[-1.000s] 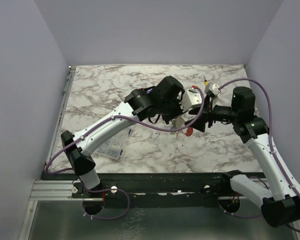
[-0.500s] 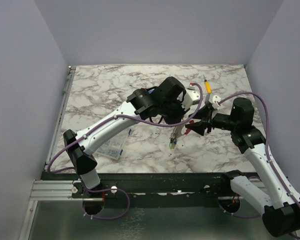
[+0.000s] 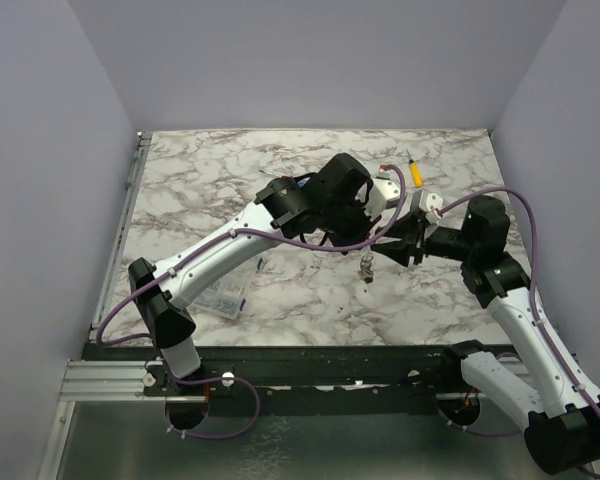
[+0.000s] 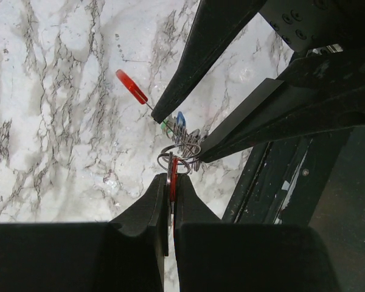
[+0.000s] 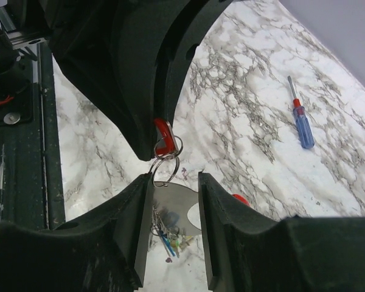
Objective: Remove the keys from the keyring
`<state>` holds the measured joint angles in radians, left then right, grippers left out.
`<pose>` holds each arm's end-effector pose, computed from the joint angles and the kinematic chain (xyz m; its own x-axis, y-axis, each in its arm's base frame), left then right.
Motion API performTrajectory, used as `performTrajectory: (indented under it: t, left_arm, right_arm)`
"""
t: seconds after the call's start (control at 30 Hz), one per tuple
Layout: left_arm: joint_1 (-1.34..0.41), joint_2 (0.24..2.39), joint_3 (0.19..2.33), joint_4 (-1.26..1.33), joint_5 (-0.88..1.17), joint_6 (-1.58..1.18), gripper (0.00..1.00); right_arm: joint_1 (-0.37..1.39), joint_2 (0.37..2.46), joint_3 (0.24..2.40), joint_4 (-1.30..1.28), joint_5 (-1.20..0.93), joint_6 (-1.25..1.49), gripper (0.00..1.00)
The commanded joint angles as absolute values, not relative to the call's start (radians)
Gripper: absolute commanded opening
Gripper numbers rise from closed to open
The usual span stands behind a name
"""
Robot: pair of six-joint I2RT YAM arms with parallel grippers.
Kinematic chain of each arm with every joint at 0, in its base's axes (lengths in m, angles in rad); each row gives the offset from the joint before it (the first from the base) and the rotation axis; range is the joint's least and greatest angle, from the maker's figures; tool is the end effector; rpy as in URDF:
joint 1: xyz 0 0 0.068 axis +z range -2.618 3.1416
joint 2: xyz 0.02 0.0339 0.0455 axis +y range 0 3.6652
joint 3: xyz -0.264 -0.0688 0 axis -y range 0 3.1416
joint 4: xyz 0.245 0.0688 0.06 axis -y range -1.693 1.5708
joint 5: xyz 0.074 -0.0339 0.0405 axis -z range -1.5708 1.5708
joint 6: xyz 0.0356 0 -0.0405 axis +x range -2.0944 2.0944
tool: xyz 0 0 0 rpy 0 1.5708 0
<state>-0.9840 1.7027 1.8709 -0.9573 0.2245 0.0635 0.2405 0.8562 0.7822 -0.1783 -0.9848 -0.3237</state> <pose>0.1943 -0.3065 0.3982 -0.3352 0.6158 -0.7131 0.9218 0.3709 -0.1130 0.1741 0.0732 0.3312 0.0613 -0.1661 -0.9842 -0.9449 0.3081 -0.1108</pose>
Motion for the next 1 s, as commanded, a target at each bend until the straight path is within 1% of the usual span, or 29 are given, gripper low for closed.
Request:
performTrajectory:
  t: [0.0,0.2,0.43,0.6,0.67,0.8,0.97]
  left_arm:
    - [-0.985,1.722,1.909,-0.922,0.257,0.035,0.00]
    - [-0.985,1.739,1.921,-0.915,0.260,0.027,0.00]
    - [-0.985,1.746,1.928,-0.911,0.249,0.022,0.00]
    - [-0.985,1.746,1.928,-0.911,0.251,0.025,0.00]
    - [-0.985,1.743,1.927,-0.911,0.253,0.028,0.00]
    - [-0.985,1.736,1.917,-0.910,0.253,0.029,0.00]
    - [-0.985,1.732,1.910,-0.910,0.254,0.031,0.00]
  right_arm:
    - [0.245,0.853,0.774,-0.150,-1.018,-0.352,0.43]
    - [0.257,0.872,0.785,-0.156,-1.033,-0.365,0.42]
    - [0.263,0.858,0.756,-0.158,-1.039,-0.357,0.50]
    - [0.264,0.856,0.755,-0.170,-0.996,-0.361,0.51]
    - [0.264,0.852,0.752,-0.168,-0.935,-0.357,0.50]
    - [0.264,0.842,0.744,-0.127,-0.789,-0.308,0.43]
    - [0.264,0.828,0.746,-0.110,-0.798,-0.281,0.36]
